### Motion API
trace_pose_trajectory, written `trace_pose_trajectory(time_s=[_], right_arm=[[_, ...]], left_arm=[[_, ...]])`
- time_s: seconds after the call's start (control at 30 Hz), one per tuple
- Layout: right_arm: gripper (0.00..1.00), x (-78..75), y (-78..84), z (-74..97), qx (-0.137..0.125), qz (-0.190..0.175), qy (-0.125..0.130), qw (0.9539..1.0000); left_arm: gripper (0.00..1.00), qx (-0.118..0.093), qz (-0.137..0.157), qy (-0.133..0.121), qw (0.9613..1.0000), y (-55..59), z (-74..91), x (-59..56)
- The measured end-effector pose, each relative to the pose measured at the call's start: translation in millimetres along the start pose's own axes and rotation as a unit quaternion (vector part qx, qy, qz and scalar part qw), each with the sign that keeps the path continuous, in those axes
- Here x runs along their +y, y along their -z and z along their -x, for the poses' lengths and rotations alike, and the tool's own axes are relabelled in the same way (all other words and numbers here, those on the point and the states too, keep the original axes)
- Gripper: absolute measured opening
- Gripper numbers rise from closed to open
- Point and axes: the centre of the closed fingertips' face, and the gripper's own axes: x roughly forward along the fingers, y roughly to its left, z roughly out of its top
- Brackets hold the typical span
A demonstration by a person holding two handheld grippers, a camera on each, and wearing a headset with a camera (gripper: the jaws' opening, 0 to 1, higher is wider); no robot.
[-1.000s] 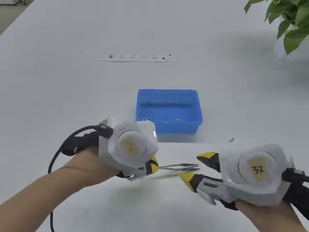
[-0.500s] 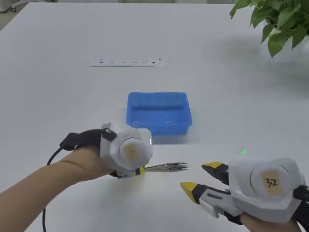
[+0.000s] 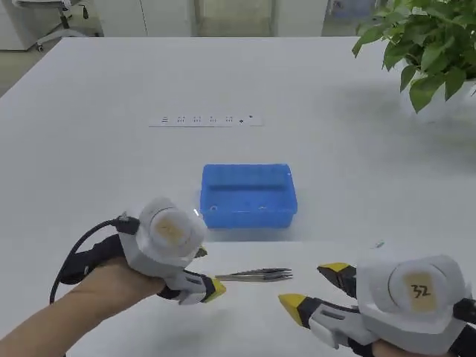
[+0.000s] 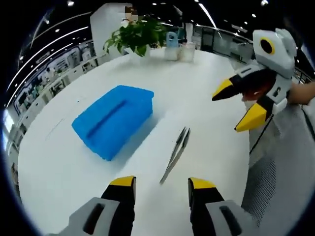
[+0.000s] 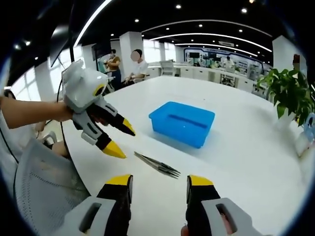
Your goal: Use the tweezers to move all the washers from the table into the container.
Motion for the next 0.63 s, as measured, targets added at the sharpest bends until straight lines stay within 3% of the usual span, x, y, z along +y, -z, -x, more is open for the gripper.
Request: trace_pose_trajectory(time_s=[0.1, 0.17, 0.27, 0.33, 0.4, 0.63], right_arm=[[0.44, -0.9, -1.8, 1.6, -0.005, -0.004, 0.003, 1.0], [0.48, -2.3, -2.0, 1.8, -0.008, -0.006, 0.005, 0.9999], [0.49, -7.2, -0.9, 2.7, -0.004, 0.0, 0.016, 0.9999], [0.49, -12.4, -0.7, 4.0, -0.005, -0.005, 0.025, 0.9997], [0.54, -15.7, -1.5, 5.4, -0.008, -0.015, 0.03, 0.9994], [0.62, -20.0, -3.1, 9.1, -0.014, -0.02, 0.046, 0.9987]], left_arm=[[0.53, -0.046, 0.056, -0.029, 0.997, -8.5, 16.8, 2.1], [0.63, -0.064, 0.081, -0.04, 0.9939, -9.9, 24.1, 1.9], [0.77, -0.079, 0.094, -0.062, 0.9904, -9.6, 30.2, 4.7], [0.8, -0.075, 0.098, -0.074, 0.9896, -5.1, 35.8, 4.5], [0.84, -0.089, 0.106, -0.097, 0.9856, -6.0, 43.7, 8.8], [0.97, -0.107, 0.151, -0.126, 0.9746, 4.7, 55.6, 12.8]])
